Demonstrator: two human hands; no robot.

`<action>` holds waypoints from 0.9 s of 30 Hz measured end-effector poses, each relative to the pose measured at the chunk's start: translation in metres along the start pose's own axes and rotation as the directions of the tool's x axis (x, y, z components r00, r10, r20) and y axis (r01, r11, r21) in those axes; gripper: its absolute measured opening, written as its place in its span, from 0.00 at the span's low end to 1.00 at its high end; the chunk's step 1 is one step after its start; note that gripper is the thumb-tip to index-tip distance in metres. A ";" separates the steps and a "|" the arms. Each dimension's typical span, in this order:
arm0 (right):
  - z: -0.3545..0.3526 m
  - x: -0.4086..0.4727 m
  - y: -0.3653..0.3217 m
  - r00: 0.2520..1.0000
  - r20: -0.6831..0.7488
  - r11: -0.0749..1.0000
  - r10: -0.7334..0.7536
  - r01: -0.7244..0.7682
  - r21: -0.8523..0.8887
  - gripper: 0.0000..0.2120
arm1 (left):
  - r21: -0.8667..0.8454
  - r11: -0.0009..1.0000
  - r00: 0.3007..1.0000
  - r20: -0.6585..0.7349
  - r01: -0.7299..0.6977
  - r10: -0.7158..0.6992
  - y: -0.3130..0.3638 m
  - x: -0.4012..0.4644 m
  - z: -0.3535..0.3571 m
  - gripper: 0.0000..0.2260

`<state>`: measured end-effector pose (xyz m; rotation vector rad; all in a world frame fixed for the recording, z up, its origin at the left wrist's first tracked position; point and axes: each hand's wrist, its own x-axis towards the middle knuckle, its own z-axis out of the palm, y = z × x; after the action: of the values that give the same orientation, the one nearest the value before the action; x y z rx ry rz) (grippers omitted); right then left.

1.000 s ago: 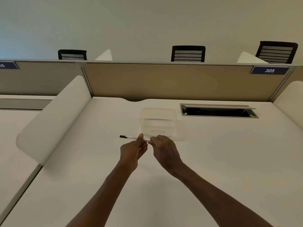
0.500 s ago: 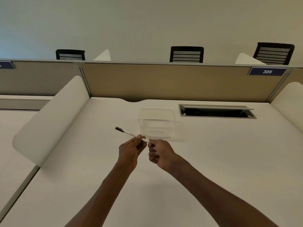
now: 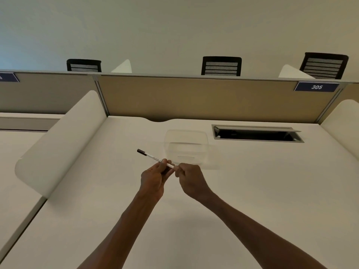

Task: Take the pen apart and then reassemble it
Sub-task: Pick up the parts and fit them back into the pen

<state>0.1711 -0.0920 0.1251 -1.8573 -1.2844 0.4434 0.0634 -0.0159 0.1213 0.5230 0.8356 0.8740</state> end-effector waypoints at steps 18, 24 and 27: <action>0.003 0.007 -0.007 0.999 0.036 0.998 0.016 -0.018 0.066 0.17 | -0.045 0.998 0.999 0.003 -0.034 0.034 0.008 -0.004 0.001 0.05; -0.002 0.010 -0.019 0.790 0.436 0.445 0.431 -0.607 0.659 0.18 | -0.011 0.998 0.998 0.014 -0.062 0.062 0.009 -0.003 0.001 0.05; -0.004 0.007 -0.014 0.993 0.075 0.996 0.090 -0.088 -0.022 0.17 | -0.033 0.998 0.998 -0.005 -0.060 0.060 0.008 -0.004 0.002 0.05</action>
<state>0.1685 -0.0849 0.1392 -1.9354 -1.2629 0.5562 0.0604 -0.0148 0.1298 0.5196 0.8111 0.9426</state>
